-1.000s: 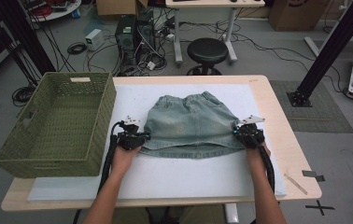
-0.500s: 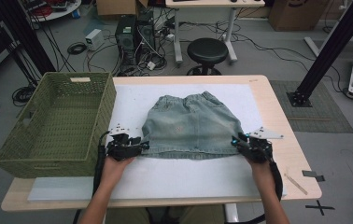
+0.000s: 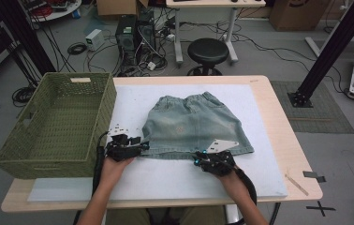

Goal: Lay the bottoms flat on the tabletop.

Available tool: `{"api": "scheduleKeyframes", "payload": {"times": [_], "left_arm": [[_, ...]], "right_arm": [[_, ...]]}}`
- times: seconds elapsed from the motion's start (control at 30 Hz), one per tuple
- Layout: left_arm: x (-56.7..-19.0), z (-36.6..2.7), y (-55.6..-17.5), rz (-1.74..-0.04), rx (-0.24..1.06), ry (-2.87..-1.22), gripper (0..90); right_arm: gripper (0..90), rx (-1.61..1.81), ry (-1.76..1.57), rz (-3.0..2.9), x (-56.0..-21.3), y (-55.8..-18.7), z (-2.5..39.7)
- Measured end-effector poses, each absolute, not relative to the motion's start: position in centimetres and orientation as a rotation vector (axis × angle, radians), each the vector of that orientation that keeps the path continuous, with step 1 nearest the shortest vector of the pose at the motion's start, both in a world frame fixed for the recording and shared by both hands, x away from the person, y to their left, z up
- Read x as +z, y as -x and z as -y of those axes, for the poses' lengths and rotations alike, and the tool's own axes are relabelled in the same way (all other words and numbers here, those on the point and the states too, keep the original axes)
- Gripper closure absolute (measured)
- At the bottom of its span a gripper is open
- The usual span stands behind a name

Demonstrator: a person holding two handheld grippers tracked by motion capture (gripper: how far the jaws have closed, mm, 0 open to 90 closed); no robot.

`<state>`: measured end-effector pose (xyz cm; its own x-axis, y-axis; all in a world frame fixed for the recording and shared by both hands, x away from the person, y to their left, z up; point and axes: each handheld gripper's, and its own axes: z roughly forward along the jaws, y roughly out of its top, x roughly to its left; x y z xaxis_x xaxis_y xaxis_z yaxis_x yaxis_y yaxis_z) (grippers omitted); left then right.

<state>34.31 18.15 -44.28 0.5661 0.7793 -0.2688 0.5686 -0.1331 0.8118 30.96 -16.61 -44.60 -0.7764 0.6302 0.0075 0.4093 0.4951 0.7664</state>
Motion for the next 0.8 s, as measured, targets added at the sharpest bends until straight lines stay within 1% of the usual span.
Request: {"api": "scheduleKeyframes", "payload": {"times": [0.03, 0.1, 0.13, 0.2, 0.3, 0.43, 0.6, 0.63, 0.67, 0.7, 0.73, 0.8], "left_arm": [[-44.3, -18.2, -34.3, -1.107, 0.266, -1.819, 50.3], [-44.3, -18.2, -34.3, -1.106, 0.261, -1.821, 50.3], [-44.3, -18.2, -34.3, -1.107, 0.26, -1.822, 50.4], [-44.3, -18.2, -34.3, -1.109, 0.258, -1.821, 50.4], [-44.3, -18.2, -34.2, -1.107, 0.259, -1.817, 50.4], [-44.2, -18.4, -34.1, -1.108, 0.253, -1.816, 50.5], [-44.2, -18.2, -34.0, -1.102, 0.234, -1.82, 50.2], [-44.3, -18.2, -34.1, -1.109, 0.224, -1.823, 49.7], [-44.3, -18.1, -34.0, -1.118, 0.219, -1.821, 48.9], [-44.2, -18.0, -33.9, -1.118, 0.214, -1.828, 48.0], [-44.2, -18.0, -33.8, -1.118, 0.209, -1.829, 47.4], [-44.2, -18.0, -33.4, -1.12, 0.208, -1.83, 46.6]], "right_arm": [[68.9, 1.133, -0.884, -2.476, -44.8, -31.1, 16.4], [69.4, 1.093, -0.862, -2.468, -44.9, -31.1, 16.0], [72.4, 1.066, -0.838, -2.46, -45.0, -31.0, 15.9], [82.4, 1.013, -0.795, -2.425, -45.0, -30.8, 15.7], [87.0, 1.008, -0.784, -2.433, -44.9, -30.9, 15.8], [89.7, 1.037, -0.784, -2.453, -44.9, -30.7, 16.0], [89.6, 1.116, -0.79, -2.545, -44.6, -29.9, 17.4], [87.0, 1.128, -0.806, -2.541, -44.6, -29.8, 17.7], [80.4, 1.166, -0.816, -2.536, -44.6, -29.8, 18.0], [68.0, 1.226, -0.826, -2.529, -44.5, -29.8, 18.4], [63.3, 1.281, -0.85, -2.502, -44.3, -29.8, 19.0], [61.6, 1.329, -0.923, -2.378, -43.6, -29.6, 20.9]]}}
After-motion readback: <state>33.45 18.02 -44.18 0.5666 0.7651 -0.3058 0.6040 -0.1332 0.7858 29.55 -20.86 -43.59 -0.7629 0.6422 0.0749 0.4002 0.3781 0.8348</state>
